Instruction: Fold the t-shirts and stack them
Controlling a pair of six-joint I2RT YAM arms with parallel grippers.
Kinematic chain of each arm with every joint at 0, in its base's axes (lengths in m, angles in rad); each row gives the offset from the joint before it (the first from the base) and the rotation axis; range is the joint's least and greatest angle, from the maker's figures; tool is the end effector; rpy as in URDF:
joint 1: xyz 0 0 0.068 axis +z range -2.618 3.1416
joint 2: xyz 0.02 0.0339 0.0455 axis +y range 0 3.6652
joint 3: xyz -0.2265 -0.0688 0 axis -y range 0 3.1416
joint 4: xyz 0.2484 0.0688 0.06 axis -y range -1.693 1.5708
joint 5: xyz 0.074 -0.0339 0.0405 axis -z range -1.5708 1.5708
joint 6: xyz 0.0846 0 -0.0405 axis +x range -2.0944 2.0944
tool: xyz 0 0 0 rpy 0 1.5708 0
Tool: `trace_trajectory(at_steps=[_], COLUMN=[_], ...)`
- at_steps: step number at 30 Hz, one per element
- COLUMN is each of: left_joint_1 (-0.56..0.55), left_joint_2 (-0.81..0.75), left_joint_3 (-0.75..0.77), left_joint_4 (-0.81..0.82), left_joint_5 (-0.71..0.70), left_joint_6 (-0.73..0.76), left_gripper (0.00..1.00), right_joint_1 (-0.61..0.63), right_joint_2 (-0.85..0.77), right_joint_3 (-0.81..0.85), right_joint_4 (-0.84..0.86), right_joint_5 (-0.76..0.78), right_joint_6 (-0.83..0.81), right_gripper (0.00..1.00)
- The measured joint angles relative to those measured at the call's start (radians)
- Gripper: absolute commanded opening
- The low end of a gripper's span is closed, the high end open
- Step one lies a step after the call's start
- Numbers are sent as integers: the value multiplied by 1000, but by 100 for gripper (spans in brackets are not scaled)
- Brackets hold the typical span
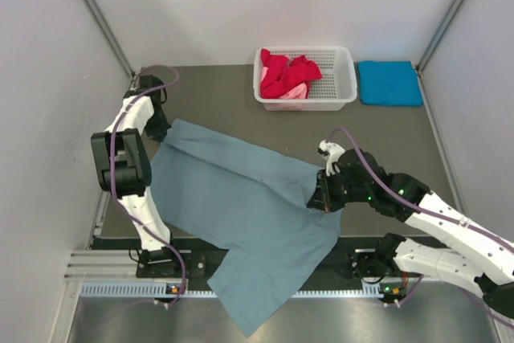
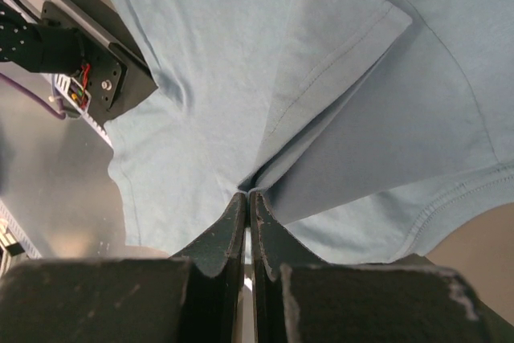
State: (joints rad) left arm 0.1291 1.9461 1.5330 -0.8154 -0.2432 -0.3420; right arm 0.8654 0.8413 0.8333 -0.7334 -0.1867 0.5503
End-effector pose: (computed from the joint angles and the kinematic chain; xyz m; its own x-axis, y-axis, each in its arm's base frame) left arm 0.4010 0.0726 0.1324 -0.8113 -0.4336 -0.3923 -0.5065 0.8563 0.1011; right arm 0.1396 0.1882 0.2343 -0.8108 -0.1596 -0.5631 -0.4844 0.7231 0.4925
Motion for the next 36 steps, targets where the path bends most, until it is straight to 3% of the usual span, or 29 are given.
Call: trace_trajectory(at_steps=[20,25,36], left_joint_1=[0,0,0], left_joint_2=[0,0,27], left_joint_3=[-26,6,139], left_joint_4=[3,3,8], left_joint_5=[-23,3,81], left_joint_6=[0,0,-2], left_gripper=[0,0,0], right_joint_1=[3,3,-61], right_joint_2=[69,47,100], right_joint_3=[-29,-24,188], right_joint_4=[16,0,-53], right_joint_5=[-13,51,212], right_joint_6=[-18,-25,-159], right_gripper=[0,0,0])
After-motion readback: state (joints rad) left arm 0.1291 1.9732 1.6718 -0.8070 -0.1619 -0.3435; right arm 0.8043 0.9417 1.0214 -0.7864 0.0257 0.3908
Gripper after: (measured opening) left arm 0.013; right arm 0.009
